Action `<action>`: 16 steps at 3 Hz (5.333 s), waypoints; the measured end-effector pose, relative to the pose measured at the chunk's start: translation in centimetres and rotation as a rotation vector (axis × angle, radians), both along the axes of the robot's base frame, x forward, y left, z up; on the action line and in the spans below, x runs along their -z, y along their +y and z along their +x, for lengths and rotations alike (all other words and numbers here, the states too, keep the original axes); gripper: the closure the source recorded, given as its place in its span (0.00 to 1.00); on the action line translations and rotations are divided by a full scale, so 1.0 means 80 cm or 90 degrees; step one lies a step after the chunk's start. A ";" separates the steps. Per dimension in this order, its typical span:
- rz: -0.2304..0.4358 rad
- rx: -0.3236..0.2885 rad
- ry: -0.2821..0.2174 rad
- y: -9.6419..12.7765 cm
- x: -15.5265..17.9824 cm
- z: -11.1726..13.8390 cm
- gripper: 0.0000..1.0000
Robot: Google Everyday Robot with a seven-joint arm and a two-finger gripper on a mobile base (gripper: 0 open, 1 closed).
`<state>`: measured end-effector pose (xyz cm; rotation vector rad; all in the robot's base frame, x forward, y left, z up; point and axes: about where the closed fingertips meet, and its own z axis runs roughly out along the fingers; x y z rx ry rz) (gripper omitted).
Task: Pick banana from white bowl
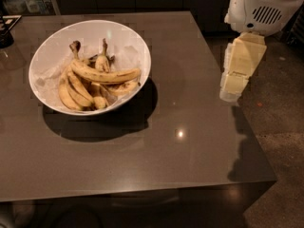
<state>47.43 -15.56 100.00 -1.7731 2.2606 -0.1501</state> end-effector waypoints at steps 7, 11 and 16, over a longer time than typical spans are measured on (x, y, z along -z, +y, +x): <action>-0.008 -0.253 -0.056 0.256 -0.016 0.060 0.00; 0.059 -0.278 0.073 0.317 0.062 0.091 0.29; 0.074 -0.257 0.132 0.334 0.123 0.119 0.78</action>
Offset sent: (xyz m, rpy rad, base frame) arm 0.0150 0.1237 0.0086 -0.0286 -0.0428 0.1862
